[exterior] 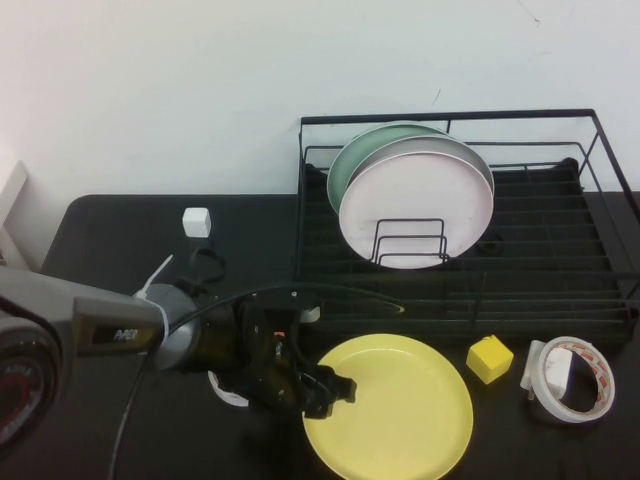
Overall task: Place plate on rack
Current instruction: Pick up the plate from the table, then hand over the plate
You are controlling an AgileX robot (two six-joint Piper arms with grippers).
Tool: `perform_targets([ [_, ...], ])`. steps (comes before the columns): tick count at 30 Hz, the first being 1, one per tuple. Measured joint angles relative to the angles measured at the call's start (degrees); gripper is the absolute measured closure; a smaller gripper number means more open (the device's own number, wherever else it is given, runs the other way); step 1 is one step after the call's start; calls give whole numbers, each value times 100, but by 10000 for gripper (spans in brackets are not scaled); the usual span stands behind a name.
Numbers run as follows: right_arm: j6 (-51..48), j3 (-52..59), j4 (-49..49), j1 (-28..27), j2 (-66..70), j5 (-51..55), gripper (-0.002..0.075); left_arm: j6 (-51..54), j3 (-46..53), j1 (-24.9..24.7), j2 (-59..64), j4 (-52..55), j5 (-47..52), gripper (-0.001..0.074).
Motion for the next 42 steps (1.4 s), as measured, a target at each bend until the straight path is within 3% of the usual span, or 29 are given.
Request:
perform_targets([
  [5,-10,0,0,0,0,0,728,-21,-27,0,86,-318,-145,430],
  [11,-20,0,11,0,0,0,728,-21,-66,0,165,-354,-134,646],
  [14,-33,0,43,0,0,13,728,-21,-76,0,174,-399,-83,707],
  [21,-78,0,68,0,0,22,728,382,-76,105,174,-1032,225,727],
  [33,-118,0,123,0,0,36,728,3627,-30,826,-374,-3676,1836,732],
  [42,-120,0,415,0,0,170,728,4676,560,1012,-1305,-3891,2094,732],
])
